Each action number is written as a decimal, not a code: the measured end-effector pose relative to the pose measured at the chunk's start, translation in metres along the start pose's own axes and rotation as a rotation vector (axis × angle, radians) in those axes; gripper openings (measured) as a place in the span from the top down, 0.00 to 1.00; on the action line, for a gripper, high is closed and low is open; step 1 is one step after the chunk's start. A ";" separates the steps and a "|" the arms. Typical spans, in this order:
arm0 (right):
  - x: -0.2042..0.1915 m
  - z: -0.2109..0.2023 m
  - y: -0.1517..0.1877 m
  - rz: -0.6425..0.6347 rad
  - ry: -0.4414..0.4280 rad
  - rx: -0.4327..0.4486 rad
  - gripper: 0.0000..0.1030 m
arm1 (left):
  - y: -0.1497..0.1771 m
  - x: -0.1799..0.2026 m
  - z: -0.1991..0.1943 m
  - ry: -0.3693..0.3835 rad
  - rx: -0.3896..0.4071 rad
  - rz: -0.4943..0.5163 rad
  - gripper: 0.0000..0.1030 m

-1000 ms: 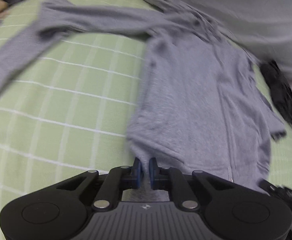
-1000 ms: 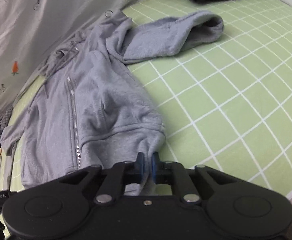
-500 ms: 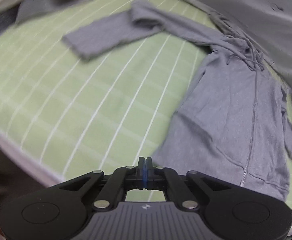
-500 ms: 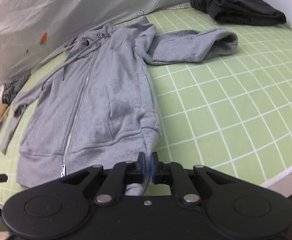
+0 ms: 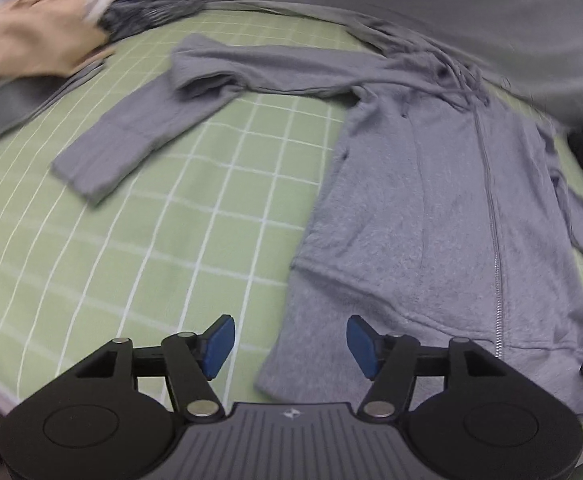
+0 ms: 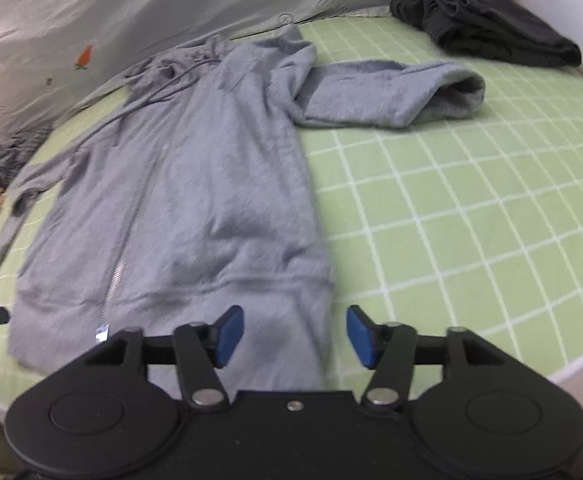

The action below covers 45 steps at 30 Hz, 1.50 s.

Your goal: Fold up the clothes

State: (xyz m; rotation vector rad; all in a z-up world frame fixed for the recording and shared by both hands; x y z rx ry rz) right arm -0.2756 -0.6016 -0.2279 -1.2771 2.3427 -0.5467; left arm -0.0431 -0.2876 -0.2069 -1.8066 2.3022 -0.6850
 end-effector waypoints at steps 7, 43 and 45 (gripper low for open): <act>0.003 0.013 -0.010 0.010 0.003 -0.011 0.56 | -0.006 0.015 0.015 0.041 -0.013 0.078 0.70; 0.018 0.023 -0.043 -0.182 0.030 0.068 0.00 | 0.001 0.075 -0.005 -0.035 -0.032 0.140 0.18; 0.029 0.029 -0.052 -0.126 0.054 0.082 0.00 | -0.003 0.083 0.004 -0.027 -0.047 0.165 0.18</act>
Point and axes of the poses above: each gripper's, at about its wrist camera, not at the fingertips, and z roughly the way its jaws point, x to its right, y to its underside, the point moved 1 cm from there along z, roughly the way its jaws point, and after that the axes turned 6 degrees about -z, right-handed, at the moved point
